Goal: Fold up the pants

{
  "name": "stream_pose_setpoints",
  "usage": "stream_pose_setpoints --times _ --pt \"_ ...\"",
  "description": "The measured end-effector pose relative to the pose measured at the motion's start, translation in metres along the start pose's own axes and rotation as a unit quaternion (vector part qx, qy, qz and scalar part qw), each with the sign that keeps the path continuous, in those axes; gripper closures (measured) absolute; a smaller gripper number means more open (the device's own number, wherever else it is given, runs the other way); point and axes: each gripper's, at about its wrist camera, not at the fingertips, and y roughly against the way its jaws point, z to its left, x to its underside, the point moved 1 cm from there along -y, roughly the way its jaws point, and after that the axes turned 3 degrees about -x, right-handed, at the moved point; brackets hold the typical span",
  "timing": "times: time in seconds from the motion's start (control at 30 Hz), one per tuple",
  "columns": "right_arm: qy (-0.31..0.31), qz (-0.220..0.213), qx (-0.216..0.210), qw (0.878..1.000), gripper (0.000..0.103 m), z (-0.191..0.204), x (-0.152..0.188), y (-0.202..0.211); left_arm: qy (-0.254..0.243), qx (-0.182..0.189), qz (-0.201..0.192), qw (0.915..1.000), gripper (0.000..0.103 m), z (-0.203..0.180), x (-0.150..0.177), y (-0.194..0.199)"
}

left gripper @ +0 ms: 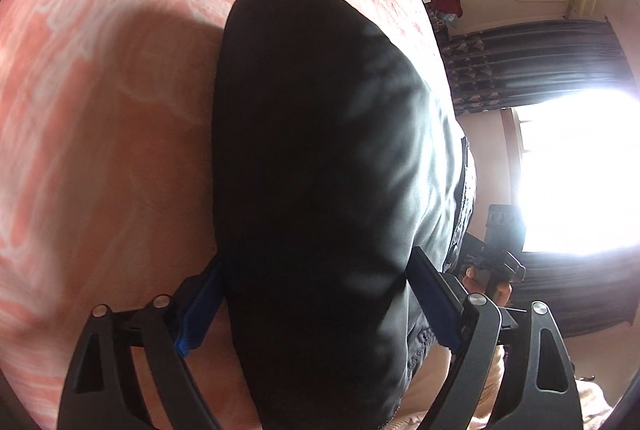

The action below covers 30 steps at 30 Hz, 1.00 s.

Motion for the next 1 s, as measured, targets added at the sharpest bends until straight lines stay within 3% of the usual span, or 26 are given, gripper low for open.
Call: stream_pose_setpoints --times 0.17,0.43,0.5,0.57,0.6,0.67,0.73,0.83,1.0 --pt "-0.03 0.015 -0.048 0.998 0.012 -0.01 0.0 -0.011 0.001 0.026 0.018 0.9995 0.008 0.005 -0.006 -0.018" --pt "-0.029 0.018 -0.071 0.997 0.01 -0.008 -0.002 -0.02 -0.026 -0.039 0.009 0.9989 0.003 -0.023 -0.007 -0.034" --pt "-0.026 0.018 -0.068 0.997 0.012 -0.006 -0.004 -0.022 -0.019 -0.036 0.007 0.9991 0.003 -0.023 -0.01 -0.03" --pt "-0.022 0.013 -0.059 0.998 0.026 -0.004 -0.004 -0.02 -0.012 -0.038 -0.004 0.9992 0.007 -0.02 -0.005 -0.025" --pt "-0.02 0.007 -0.062 0.998 0.032 -0.003 -0.003 -0.016 -0.014 -0.043 -0.011 0.9989 0.012 -0.023 -0.001 -0.024" --pt "-0.006 -0.009 -0.079 0.997 0.056 0.004 -0.001 -0.006 -0.025 -0.049 -0.025 0.9982 0.025 -0.035 0.01 -0.019" --pt "0.009 -0.021 -0.072 0.997 0.061 0.013 0.002 0.001 -0.034 -0.051 -0.033 0.9975 0.044 -0.044 0.012 -0.013" --pt "0.031 -0.038 -0.065 0.997 0.066 0.029 0.004 0.011 -0.037 -0.06 -0.04 0.9967 0.058 -0.054 0.014 -0.01" --pt "0.069 -0.068 -0.058 0.994 0.068 0.053 -0.003 0.033 -0.04 -0.032 -0.077 0.9957 0.071 -0.067 0.018 -0.001"
